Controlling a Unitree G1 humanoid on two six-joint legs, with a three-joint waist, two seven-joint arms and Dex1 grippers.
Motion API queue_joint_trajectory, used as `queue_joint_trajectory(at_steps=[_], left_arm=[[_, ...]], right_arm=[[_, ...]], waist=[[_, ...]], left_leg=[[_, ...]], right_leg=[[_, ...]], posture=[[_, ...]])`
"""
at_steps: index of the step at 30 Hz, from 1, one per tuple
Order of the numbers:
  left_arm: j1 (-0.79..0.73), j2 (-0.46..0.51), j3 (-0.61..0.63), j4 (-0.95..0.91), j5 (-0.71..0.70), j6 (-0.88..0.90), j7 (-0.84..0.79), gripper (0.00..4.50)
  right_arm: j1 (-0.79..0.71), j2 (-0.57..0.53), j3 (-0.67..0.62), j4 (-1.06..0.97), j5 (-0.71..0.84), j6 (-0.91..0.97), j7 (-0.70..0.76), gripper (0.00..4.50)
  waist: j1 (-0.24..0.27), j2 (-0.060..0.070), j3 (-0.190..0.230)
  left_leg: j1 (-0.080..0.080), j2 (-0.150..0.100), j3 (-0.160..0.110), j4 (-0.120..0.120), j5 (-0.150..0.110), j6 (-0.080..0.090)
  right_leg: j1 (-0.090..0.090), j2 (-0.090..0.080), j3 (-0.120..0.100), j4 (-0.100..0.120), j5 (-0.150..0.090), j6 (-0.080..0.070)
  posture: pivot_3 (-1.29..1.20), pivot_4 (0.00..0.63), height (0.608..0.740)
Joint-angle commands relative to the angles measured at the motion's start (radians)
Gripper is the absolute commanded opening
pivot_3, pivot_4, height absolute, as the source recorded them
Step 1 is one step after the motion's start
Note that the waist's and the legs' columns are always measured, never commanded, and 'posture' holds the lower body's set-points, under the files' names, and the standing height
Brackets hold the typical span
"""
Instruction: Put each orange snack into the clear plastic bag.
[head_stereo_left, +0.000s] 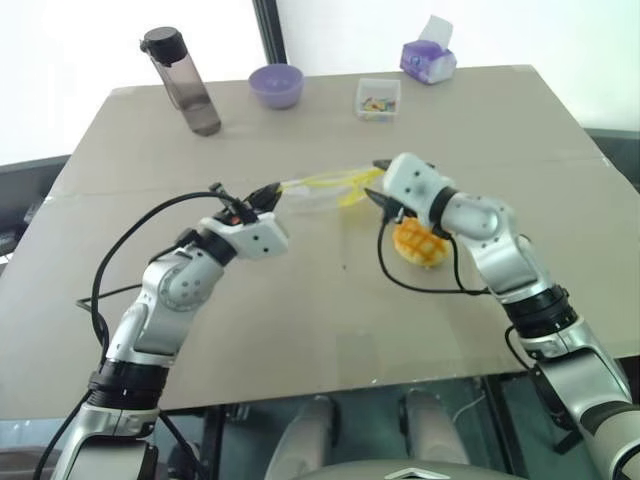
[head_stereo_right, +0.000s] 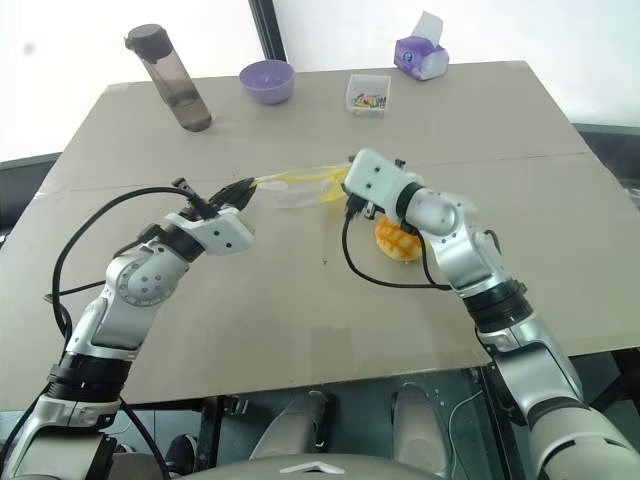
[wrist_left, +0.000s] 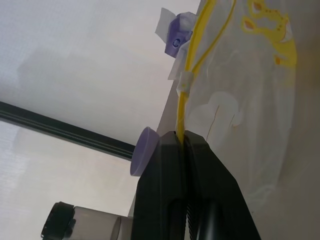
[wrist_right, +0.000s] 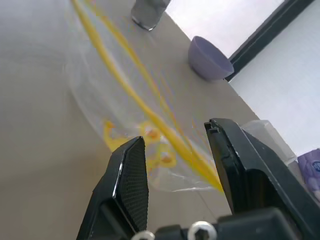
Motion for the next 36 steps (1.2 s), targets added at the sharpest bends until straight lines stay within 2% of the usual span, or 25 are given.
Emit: queue_joint_trajectory(at_steps=[1, 2, 4, 6, 24, 32, 33, 35, 36], left_arm=[[-0.017, -0.002, -0.001, -0.006, 0.004, -0.008, 0.013, 0.00], [-0.020, -0.004, -0.003, -0.003, 0.005, -0.008, 0.013, 0.00], [-0.024, -0.008, -0.006, -0.001, 0.006, -0.008, 0.014, 0.00], [-0.027, -0.010, -0.009, 0.000, 0.006, -0.008, 0.014, 0.00], [-0.031, -0.014, -0.023, -0.041, -0.004, -0.033, -0.007, 0.00], [-0.030, -0.030, -0.078, -0.080, 0.035, -0.055, -0.021, 0.00], [-0.028, -0.032, -0.077, -0.082, 0.039, -0.046, -0.019, 0.00], [-0.023, -0.038, -0.075, -0.084, 0.042, -0.032, -0.017, 0.00], [-0.020, -0.040, -0.074, -0.085, 0.044, -0.025, -0.016, 0.00]], right_arm=[[0.010, 0.060, -0.055, -0.133, 0.122, 0.147, 0.020, 1.70], [0.013, 0.066, -0.046, -0.133, 0.116, 0.148, 0.012, 1.51], [0.018, 0.071, -0.024, -0.124, 0.103, 0.144, -0.002, 0.68], [0.016, 0.078, -0.010, -0.110, 0.099, 0.139, -0.012, 0.07], [-0.062, 0.140, 0.023, 0.151, 0.093, 0.018, -0.078, 0.07], [-0.108, 0.103, 0.110, 0.330, -0.058, -0.137, -0.155, 0.07], [-0.112, 0.091, 0.123, 0.346, -0.085, -0.159, -0.166, 0.44], [-0.114, 0.073, 0.141, 0.370, -0.124, -0.192, -0.183, 0.88], [-0.112, 0.065, 0.147, 0.375, -0.138, -0.203, -0.189, 1.44]], waist=[[-0.001, 0.000, 0.000], [-0.001, 0.000, 0.000], [0.002, 0.000, 0.000], [0.004, 0.000, 0.000], [-0.001, 0.000, 0.000], [-0.001, 0.000, 0.000], [-0.001, 0.000, 0.000], [-0.001, 0.000, 0.000], [-0.001, 0.000, 0.000]], left_leg=[[0.000, 0.000, 0.000, 0.000, 0.000, 0.000], [0.000, 0.000, 0.000, 0.000, 0.000, 0.000], [0.000, 0.000, 0.000, 0.000, 0.000, 0.000], [0.000, 0.000, 0.000, 0.000, 0.000, 0.000], [0.000, 0.000, 0.000, 0.000, 0.000, 0.000], [0.001, 0.000, 0.001, 0.000, 0.000, 0.000], [0.001, 0.000, 0.001, 0.000, 0.000, 0.000], [0.001, 0.000, 0.001, 0.000, 0.000, 0.000], [0.001, 0.000, 0.001, 0.000, 0.000, 0.000]], right_leg=[[0.000, 0.000, 0.000, 0.000, 0.000, 0.000], [0.000, 0.000, 0.000, 0.000, 0.000, 0.000], [0.000, 0.000, 0.000, 0.000, 0.000, 0.000], [0.000, 0.000, 0.000, 0.000, 0.000, 0.000], [0.000, 0.000, 0.000, 0.001, 0.000, 0.000], [0.000, 0.000, 0.001, 0.001, 0.000, 0.000], [0.000, 0.000, 0.001, 0.001, 0.000, 0.000], [0.000, 0.000, 0.001, 0.001, 0.000, 0.000], [0.000, 0.000, 0.001, 0.001, 0.000, 0.000]], posture=[[0.00, 0.150, 0.740], [0.00, 0.150, 0.740], [0.00, 0.150, 0.740], [0.00, 0.150, 0.740], [0.00, 0.150, 0.740], [0.00, 0.150, 0.740], [0.00, 0.150, 0.740], [0.00, 0.150, 0.740], [0.00, 0.150, 0.740]])
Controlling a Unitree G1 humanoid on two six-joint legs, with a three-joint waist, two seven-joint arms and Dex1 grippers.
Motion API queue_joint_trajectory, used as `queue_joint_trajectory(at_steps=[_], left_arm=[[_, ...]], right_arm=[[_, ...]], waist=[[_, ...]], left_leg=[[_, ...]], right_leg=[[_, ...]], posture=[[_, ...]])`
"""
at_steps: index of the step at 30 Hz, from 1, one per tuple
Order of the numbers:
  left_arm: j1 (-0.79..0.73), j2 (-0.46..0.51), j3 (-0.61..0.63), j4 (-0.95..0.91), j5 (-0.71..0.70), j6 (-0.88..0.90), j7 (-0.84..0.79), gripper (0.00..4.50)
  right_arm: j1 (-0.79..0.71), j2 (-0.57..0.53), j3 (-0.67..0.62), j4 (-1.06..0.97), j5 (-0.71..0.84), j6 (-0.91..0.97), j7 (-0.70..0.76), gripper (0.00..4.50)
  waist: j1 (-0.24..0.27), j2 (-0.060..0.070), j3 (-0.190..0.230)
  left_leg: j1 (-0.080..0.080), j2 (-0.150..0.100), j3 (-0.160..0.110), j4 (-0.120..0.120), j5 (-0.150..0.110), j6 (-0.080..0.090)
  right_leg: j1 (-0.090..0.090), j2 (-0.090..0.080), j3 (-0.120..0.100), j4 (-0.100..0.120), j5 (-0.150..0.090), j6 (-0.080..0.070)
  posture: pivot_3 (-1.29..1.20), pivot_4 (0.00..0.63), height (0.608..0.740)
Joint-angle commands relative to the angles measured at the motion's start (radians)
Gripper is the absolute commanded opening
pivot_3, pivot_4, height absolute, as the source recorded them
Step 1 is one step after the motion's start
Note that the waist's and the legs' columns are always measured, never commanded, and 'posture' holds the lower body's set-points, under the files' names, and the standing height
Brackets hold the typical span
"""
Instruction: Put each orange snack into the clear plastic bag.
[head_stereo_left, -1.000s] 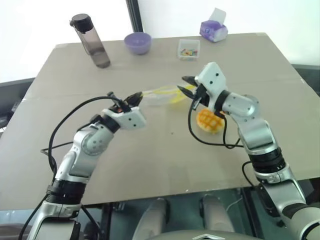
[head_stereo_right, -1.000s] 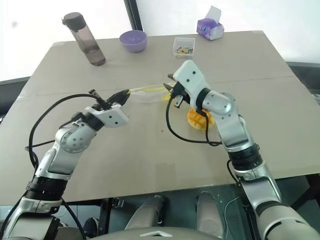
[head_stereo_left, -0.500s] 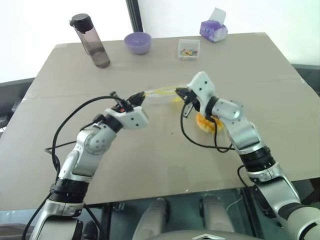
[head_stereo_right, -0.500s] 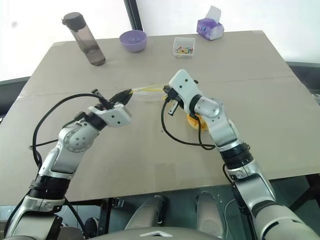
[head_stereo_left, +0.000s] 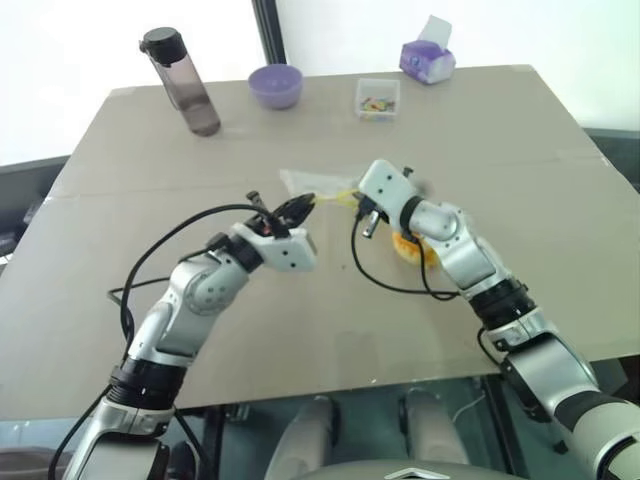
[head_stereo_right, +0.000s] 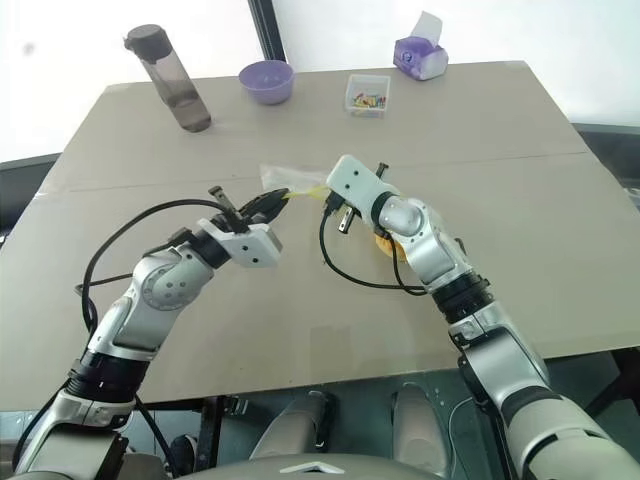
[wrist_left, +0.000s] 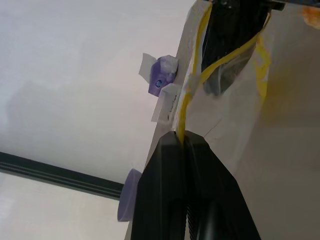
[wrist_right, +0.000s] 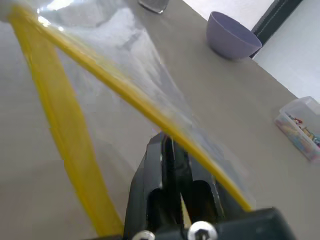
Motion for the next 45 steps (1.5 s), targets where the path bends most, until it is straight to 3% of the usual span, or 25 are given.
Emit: queue_joint_trajectory(at_steps=[1, 6, 7, 12, 19, 25, 29, 38, 40, 41, 42, 45], left_arm=[[0.001, -0.005, 0.016, -0.044, 0.012, 0.026, 0.008, 0.00], [0.006, -0.016, 0.014, -0.047, 0.030, 0.057, 0.014, 0.00], [0.007, -0.018, 0.014, -0.047, 0.035, 0.063, 0.016, 0.00], [0.013, -0.040, 0.004, -0.048, 0.058, 0.105, 0.023, 0.00], [0.021, -0.078, -0.003, -0.062, 0.084, 0.152, 0.035, 0.00], [0.043, -0.077, 0.010, -0.076, 0.082, 0.174, 0.036, 0.00], [0.050, -0.073, 0.018, -0.076, 0.079, 0.181, 0.040, 0.00], [0.044, -0.074, 0.001, -0.073, 0.062, 0.160, 0.032, 0.00], [0.043, -0.075, 0.000, -0.072, 0.062, 0.159, 0.032, 0.00], [0.042, -0.075, -0.001, -0.072, 0.062, 0.159, 0.032, 0.00], [0.041, -0.075, -0.001, -0.070, 0.062, 0.158, 0.032, 0.00], [0.038, -0.076, -0.004, -0.067, 0.062, 0.155, 0.033, 0.00]], right_arm=[[-0.024, -0.032, 0.017, 0.007, -0.065, -0.071, -0.038, 1.77], [0.003, -0.050, 0.012, -0.026, -0.087, -0.081, -0.030, 4.14], [0.010, -0.052, 0.009, -0.041, -0.087, -0.077, -0.026, 4.42], [0.058, -0.068, -0.012, -0.152, -0.061, -0.021, 0.030, 4.42], [0.198, -0.101, -0.104, -0.471, 0.034, 0.134, 0.113, 4.42], [0.334, -0.076, -0.312, -0.731, 0.237, 0.549, 0.154, 4.42], [0.436, -0.102, -0.395, -0.789, 0.331, 0.734, 0.165, 4.42], [0.533, -0.129, -0.407, -0.721, 0.389, 0.853, 0.087, 4.42], [0.526, -0.140, -0.396, -0.718, 0.393, 0.833, 0.080, 3.90], [0.524, -0.146, -0.388, -0.719, 0.395, 0.826, 0.077, 3.11], [0.522, -0.147, -0.384, -0.717, 0.396, 0.822, 0.072, 3.00], [0.519, -0.154, -0.364, -0.710, 0.393, 0.793, 0.058, 1.96]], waist=[[0.000, 0.000, 0.000], [-0.001, 0.000, 0.000], [-0.001, 0.000, 0.000], [0.001, 0.000, 0.000], [0.004, 0.000, 0.000], [0.014, 0.000, 0.000], [0.029, 0.000, 0.000], [0.030, -0.001, -0.001], [0.031, -0.001, -0.001], [0.031, -0.001, -0.001], [0.032, -0.001, -0.001], [0.032, -0.001, -0.001]], left_leg=[[0.000, 0.000, 0.000, 0.000, 0.000, 0.000], [0.000, 0.000, 0.000, 0.000, 0.000, 0.000], [0.000, 0.000, 0.000, 0.000, 0.000, 0.000], [0.000, 0.000, 0.000, 0.000, 0.000, 0.000], [0.000, 0.000, 0.000, 0.000, 0.000, 0.000], [0.000, 0.000, 0.000, 0.001, 0.000, 0.000], [0.000, 0.000, -0.001, 0.001, 0.000, 0.001], [0.002, 0.000, 0.001, 0.001, -0.002, 0.004], [0.002, 0.000, 0.000, 0.001, -0.002, 0.004], [0.002, 0.000, 0.001, 0.001, -0.002, 0.004], [0.002, 0.000, 0.001, 0.001, -0.002, 0.004], [0.002, 0.000, 0.000, 0.002, -0.002, 0.004]], right_leg=[[0.000, 0.000, 0.000, 0.000, 0.000, 0.000], [0.000, 0.000, 0.000, 0.000, 0.000, 0.000], [0.000, 0.000, 0.000, 0.000, 0.000, 0.000], [0.000, 0.000, 0.000, 0.000, 0.000, 0.000], [0.000, 0.000, 0.000, 0.000, 0.000, 0.000], [0.001, 0.000, 0.000, 0.000, 0.000, 0.000], [0.001, 0.000, 0.000, 0.000, 0.000, 0.000], [0.002, 0.000, 0.000, 0.000, 0.000, 0.000], [0.002, 0.000, 0.000, 0.000, 0.000, 0.000], [0.003, 0.000, 0.000, 0.000, 0.000, 0.000], [0.003, 0.000, 0.000, 0.000, 0.000, 0.000], [0.003, 0.000, -0.001, -0.001, 0.000, 0.000]], posture=[[0.00, 0.150, 0.740], [0.00, 0.150, 0.740], [0.00, 0.150, 0.740], [0.00, 0.150, 0.740], [0.00, 0.150, 0.740], [0.00, 0.150, 0.740], [0.00, 0.150, 0.740], [0.00, 0.150, 0.740], [0.00, 0.150, 0.740], [0.00, 0.150, 0.740], [0.00, 0.150, 0.740], [0.00, 0.150, 0.740]])
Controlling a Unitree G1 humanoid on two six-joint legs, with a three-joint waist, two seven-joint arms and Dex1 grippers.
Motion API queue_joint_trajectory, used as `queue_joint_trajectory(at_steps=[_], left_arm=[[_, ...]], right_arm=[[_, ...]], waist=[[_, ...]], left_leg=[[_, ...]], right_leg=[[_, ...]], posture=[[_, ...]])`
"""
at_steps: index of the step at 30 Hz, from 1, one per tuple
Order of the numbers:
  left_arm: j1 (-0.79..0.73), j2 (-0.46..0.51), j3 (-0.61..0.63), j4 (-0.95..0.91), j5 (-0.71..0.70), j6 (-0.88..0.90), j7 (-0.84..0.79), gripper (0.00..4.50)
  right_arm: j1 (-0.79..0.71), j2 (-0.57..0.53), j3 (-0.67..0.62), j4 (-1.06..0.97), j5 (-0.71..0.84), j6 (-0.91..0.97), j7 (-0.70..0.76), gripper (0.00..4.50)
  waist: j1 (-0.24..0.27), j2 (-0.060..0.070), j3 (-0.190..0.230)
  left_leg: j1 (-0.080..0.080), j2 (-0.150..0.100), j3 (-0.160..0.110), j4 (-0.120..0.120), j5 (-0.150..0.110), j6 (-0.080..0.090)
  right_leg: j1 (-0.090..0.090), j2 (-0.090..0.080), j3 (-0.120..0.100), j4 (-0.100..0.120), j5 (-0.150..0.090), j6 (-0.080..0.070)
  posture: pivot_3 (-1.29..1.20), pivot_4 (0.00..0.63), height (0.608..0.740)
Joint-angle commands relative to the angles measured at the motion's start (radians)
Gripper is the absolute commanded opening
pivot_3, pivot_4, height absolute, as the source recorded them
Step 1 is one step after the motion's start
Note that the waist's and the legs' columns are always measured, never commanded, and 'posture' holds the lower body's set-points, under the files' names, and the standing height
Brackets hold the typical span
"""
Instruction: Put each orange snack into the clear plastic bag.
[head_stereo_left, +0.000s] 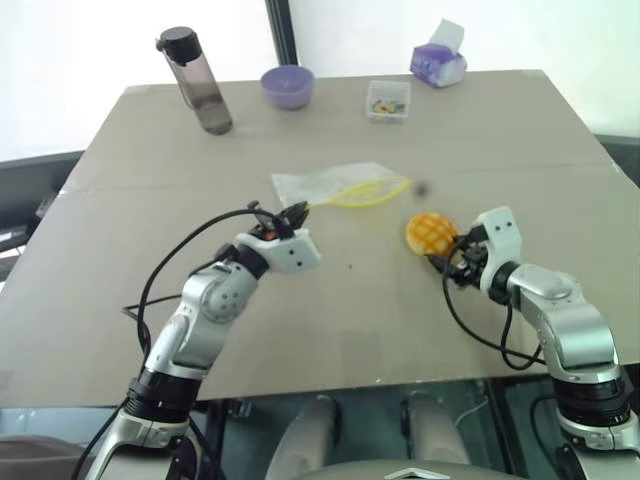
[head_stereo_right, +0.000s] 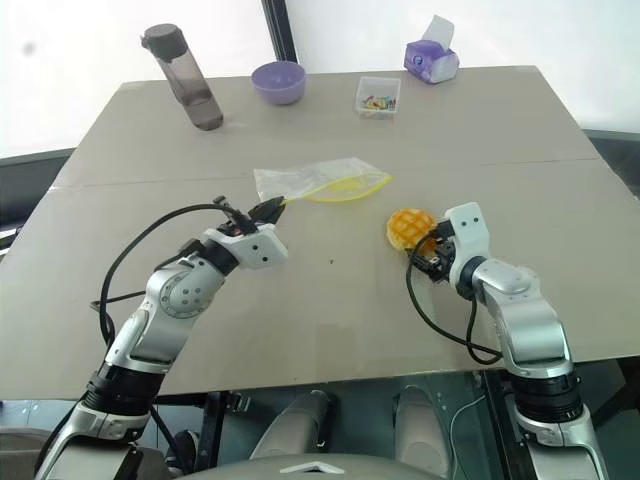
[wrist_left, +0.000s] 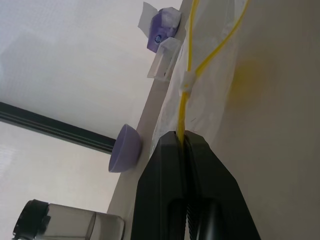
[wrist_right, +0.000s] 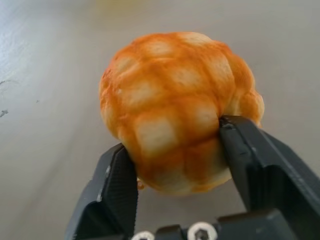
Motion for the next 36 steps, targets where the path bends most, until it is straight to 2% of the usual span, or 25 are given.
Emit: queue_joint_trajectory(at_steps=[1, 4, 5, 12, 19, 36], left_arm=[[-0.014, 0.003, 0.007, -0.030, -0.012, -0.019, 0.008, 0.00], [-0.016, 0.004, 0.005, -0.026, -0.010, -0.022, 0.009, 0.00], [-0.017, 0.005, 0.004, -0.026, -0.010, -0.023, 0.008, 0.00], [-0.034, 0.007, -0.012, -0.012, 0.001, -0.042, 0.008, 0.00], [-0.037, 0.006, -0.022, -0.005, 0.011, -0.050, 0.011, 0.00], [-0.042, 0.001, -0.052, -0.011, 0.022, -0.093, 0.017, 0.00]], right_arm=[[-0.005, -0.014, 0.023, 0.001, 0.003, -0.033, -0.017, 1.54], [-0.018, -0.036, 0.044, -0.003, 0.003, -0.099, -0.006, 0.29], [-0.024, -0.049, 0.051, -0.009, 0.005, -0.120, 0.006, 0.04], [-0.104, -0.118, 0.041, -0.075, 0.105, -0.138, 0.107, 0.04], [-0.148, -0.131, 0.037, -0.122, 0.217, -0.086, 0.139, 0.04], [-0.176, -0.153, 0.065, -0.072, 0.251, -0.073, 0.098, 0.04]], waist=[[0.000, 0.000, 0.000], [-0.001, 0.000, 0.000], [-0.001, 0.000, 0.000], [-0.002, 0.000, 0.000], [0.001, 0.000, 0.000], [0.001, 0.000, 0.000]], left_leg=[[0.000, 0.000, 0.000, 0.000, 0.000, 0.000], [0.000, 0.000, 0.000, 0.000, 0.000, 0.000], [0.000, 0.000, 0.000, 0.000, 0.000, 0.000], [0.000, 0.000, 0.000, 0.000, 0.000, 0.000], [-0.001, 0.000, 0.000, 0.000, 0.000, 0.000], [-0.001, 0.000, 0.000, 0.000, 0.000, 0.000]], right_leg=[[0.000, 0.000, 0.000, 0.000, 0.000, 0.000], [0.000, 0.000, 0.000, 0.000, 0.000, 0.000], [0.000, 0.000, 0.000, 0.000, 0.000, 0.000], [0.000, 0.000, 0.000, 0.000, 0.000, 0.000], [0.000, 0.000, 0.000, -0.001, 0.000, 0.000], [0.000, 0.000, 0.000, -0.001, 0.000, 0.000]], posture=[[0.00, 0.150, 0.740], [0.00, 0.150, 0.740], [0.00, 0.150, 0.740], [0.00, 0.150, 0.740], [0.00, 0.150, 0.740], [0.00, 0.150, 0.740]])
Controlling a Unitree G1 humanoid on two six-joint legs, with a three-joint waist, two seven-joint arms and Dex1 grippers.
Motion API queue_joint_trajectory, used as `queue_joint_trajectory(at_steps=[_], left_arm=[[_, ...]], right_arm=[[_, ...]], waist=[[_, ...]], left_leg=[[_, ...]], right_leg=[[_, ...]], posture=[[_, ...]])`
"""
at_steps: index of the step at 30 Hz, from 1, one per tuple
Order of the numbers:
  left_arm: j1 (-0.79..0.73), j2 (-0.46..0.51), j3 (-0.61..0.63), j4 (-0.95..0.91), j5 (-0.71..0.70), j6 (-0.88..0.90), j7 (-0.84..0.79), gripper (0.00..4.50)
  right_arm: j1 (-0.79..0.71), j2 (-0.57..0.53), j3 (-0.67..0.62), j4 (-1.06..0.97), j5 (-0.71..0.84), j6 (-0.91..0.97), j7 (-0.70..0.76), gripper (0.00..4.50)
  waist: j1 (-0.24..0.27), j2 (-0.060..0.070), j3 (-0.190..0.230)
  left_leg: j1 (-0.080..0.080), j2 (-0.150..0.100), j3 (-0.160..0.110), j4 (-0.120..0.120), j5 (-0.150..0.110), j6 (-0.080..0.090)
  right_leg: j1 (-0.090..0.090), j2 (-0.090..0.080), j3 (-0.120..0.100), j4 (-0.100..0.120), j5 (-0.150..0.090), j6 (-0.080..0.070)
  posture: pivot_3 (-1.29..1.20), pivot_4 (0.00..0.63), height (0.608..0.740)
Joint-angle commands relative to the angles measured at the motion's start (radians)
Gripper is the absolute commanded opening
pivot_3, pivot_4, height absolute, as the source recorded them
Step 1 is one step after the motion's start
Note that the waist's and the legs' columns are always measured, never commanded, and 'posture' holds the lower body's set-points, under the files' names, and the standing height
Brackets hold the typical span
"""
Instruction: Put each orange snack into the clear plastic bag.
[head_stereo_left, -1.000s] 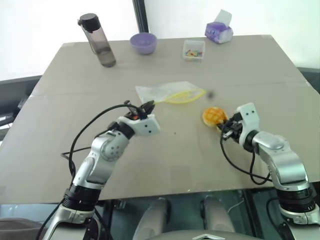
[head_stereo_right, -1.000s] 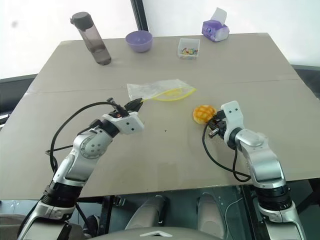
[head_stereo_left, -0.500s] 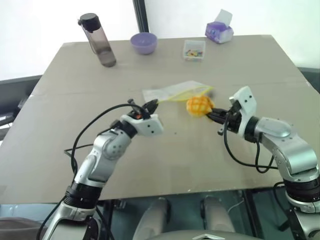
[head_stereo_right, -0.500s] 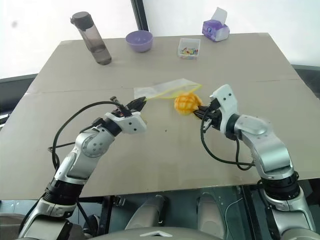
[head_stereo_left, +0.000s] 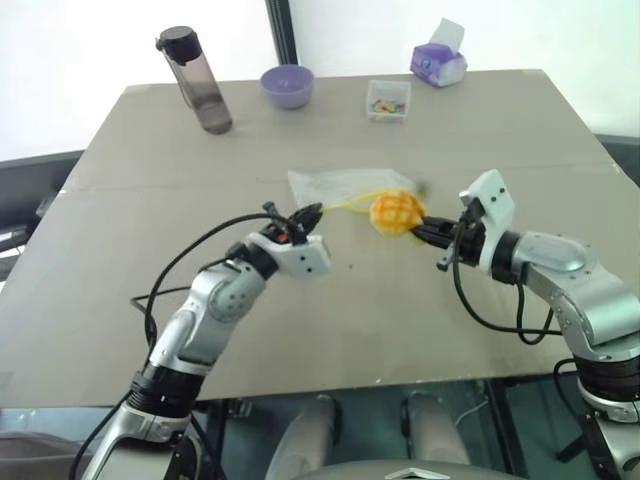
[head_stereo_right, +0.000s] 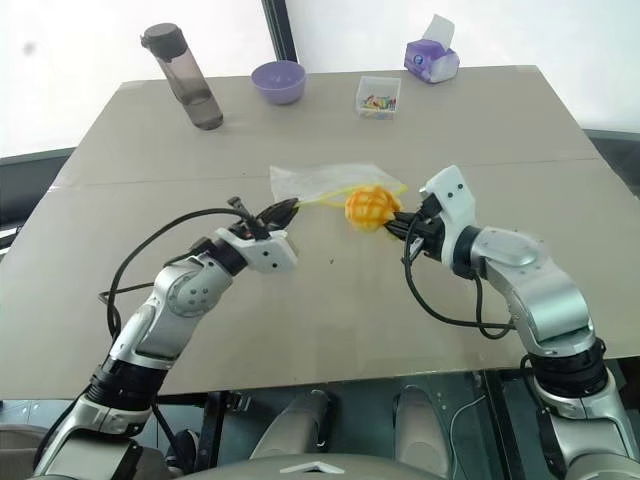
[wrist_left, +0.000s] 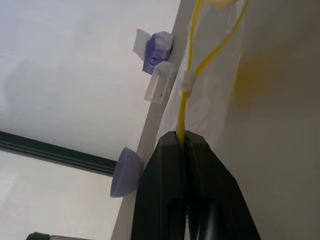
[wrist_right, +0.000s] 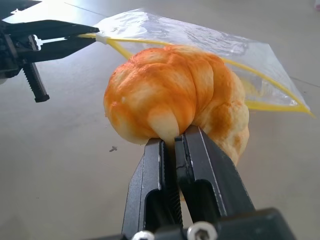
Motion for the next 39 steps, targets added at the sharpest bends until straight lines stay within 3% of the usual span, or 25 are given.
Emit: queue_joint_trajectory(at_steps=[1, 10, 21, 39], left_arm=[[-0.014, -0.010, -0.004, -0.024, 0.001, -0.019, 0.014, 0.00], [-0.017, -0.024, -0.009, -0.022, -0.001, -0.030, 0.012, 0.00], [-0.001, -0.034, -0.006, -0.035, 0.002, -0.025, 0.018, 0.00], [-0.001, -0.029, -0.029, -0.027, -0.056, -0.088, -0.020, 0.00]], right_arm=[[-0.020, 0.001, 0.009, 0.007, 0.001, -0.014, -0.011, 0.04], [-0.046, 0.050, -0.001, 0.083, 0.052, 0.012, -0.019, 0.04], [-0.079, 0.119, -0.079, 0.087, 0.213, 0.220, -0.071, 0.04], [-0.179, 0.115, -0.006, 0.263, 0.096, 0.048, -0.093, 0.04]], waist=[[0.000, 0.000, 0.000], [-0.001, 0.000, 0.000], [-0.001, 0.000, 0.000], [-0.004, 0.000, 0.000]], left_leg=[[0.000, 0.000, 0.000, 0.000, 0.000, 0.000], [0.000, 0.000, 0.000, 0.000, 0.000, 0.000], [0.000, 0.000, 0.000, 0.000, 0.000, 0.000], [0.000, 0.000, 0.000, 0.000, 0.000, 0.000]], right_leg=[[0.000, 0.000, 0.000, 0.000, 0.000, 0.000], [0.000, 0.000, 0.000, 0.000, 0.000, 0.000], [0.000, 0.000, 0.000, 0.000, 0.000, 0.000], [0.000, 0.000, 0.000, 0.000, 0.000, 0.000]], posture=[[0.00, 0.150, 0.740], [0.00, 0.150, 0.740], [0.00, 0.150, 0.740], [0.00, 0.150, 0.740]])
